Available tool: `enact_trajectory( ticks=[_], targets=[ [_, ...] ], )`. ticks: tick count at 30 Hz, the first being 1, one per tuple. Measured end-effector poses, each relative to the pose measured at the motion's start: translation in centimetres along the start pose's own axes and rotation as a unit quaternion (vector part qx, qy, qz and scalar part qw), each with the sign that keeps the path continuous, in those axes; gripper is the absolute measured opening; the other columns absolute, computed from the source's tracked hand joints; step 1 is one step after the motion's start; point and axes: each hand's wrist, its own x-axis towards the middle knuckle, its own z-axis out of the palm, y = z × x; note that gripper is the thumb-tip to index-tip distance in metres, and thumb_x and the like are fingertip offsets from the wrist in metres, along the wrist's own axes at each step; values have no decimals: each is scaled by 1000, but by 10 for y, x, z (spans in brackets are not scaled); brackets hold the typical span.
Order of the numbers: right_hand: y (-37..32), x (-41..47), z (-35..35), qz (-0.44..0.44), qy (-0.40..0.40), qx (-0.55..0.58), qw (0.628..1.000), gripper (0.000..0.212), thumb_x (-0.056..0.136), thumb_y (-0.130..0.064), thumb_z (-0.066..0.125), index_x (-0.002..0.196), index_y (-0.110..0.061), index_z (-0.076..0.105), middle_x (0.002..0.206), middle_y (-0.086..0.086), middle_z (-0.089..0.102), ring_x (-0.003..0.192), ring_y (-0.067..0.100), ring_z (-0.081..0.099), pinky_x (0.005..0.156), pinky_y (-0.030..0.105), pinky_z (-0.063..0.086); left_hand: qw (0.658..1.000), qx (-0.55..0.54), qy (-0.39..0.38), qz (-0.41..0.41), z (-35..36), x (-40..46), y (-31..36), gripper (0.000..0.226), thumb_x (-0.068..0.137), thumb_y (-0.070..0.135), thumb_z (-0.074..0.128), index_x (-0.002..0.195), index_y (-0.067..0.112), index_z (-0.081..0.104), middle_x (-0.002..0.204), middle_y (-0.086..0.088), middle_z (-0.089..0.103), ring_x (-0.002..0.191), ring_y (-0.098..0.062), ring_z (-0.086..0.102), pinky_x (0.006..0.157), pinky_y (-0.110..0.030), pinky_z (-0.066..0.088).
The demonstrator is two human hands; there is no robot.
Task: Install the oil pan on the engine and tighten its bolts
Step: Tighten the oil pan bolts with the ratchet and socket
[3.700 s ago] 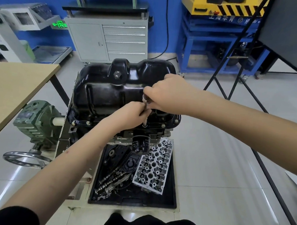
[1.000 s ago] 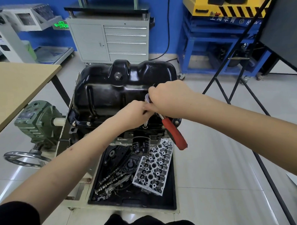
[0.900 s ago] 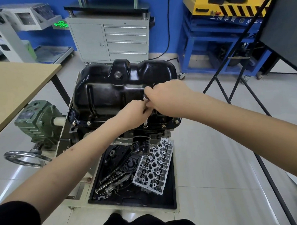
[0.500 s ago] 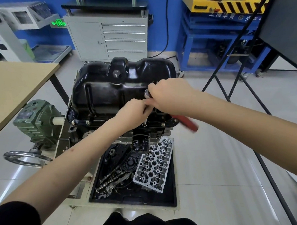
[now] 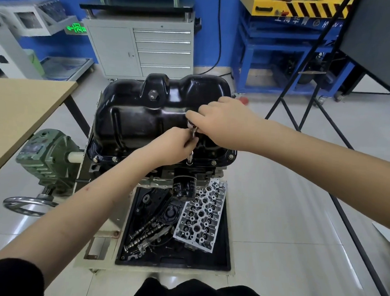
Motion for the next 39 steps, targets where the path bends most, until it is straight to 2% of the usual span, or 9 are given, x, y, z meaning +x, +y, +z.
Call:
enact_trajectory(
  ticks=[3,8,15,18,21,24,28,33,39],
  targets=[
    [5,1,-3,-27,2,-26,999,28,98,-22,33,124,-12,39,108,5,57,96,27,56,78,30,32,1000,3,-29,-3,-5,0,-1,42,96,20,40,55,20,32,52,4,40,48,-8,38,47,-22,26],
    [-2,4,-7,69,-30,23,997,33,97,-43,31,88,-13,40,62,-1,35,49,18,33,45,26,18,999,-19,-42,-7,-2,-1,0,29,95,19,38,73,8,53,55,4,43,48,-11,38,56,-26,32],
    [12,4,2,-43,-2,-11,999,34,99,-21,33,132,-15,35,115,5,54,102,25,54,85,32,33,998,19,-63,-14,-7,6,-3,39,96,22,39,58,20,36,59,3,46,53,-10,44,52,-26,31],
    [10,2,-3,-2,1,-3,1000,37,98,-40,30,114,-10,45,93,4,60,73,27,54,63,32,37,998,28,-48,-10,-5,5,0,39,95,21,38,57,20,31,53,4,40,48,-9,38,47,-22,26],
    [1,1,-7,68,-34,42,996,40,96,-44,32,106,-8,46,64,-1,36,51,19,30,44,28,16,999,36,-4,-5,-1,4,6,43,94,22,41,54,21,25,46,3,34,42,-10,31,44,-25,22],
    [1,0,-4,57,-27,38,997,29,99,-31,34,117,-11,42,83,5,52,63,24,39,47,28,23,1000,13,-11,-20,-1,6,7,44,95,18,39,52,15,28,47,-2,37,44,-13,33,46,-28,19],
    [9,-3,1,-17,-19,31,999,30,97,-20,38,127,-16,38,105,5,56,86,27,54,77,33,37,998,-6,-53,-25,-5,6,5,41,95,22,40,56,12,36,54,-3,44,48,-15,39,46,-24,30],
    [5,-5,-6,37,-2,35,999,38,95,-43,35,110,-10,47,90,7,58,64,24,38,45,27,20,999,24,-22,-16,-2,1,4,43,95,29,40,57,8,36,48,-1,40,45,-15,36,41,-19,24],
    [-11,6,-16,107,-24,114,987,22,98,-33,36,85,-16,41,94,8,56,68,24,36,45,27,18,999,-1,49,-24,0,-3,2,44,89,20,46,48,16,30,43,2,34,42,-11,30,41,-18,24]
  ],
)
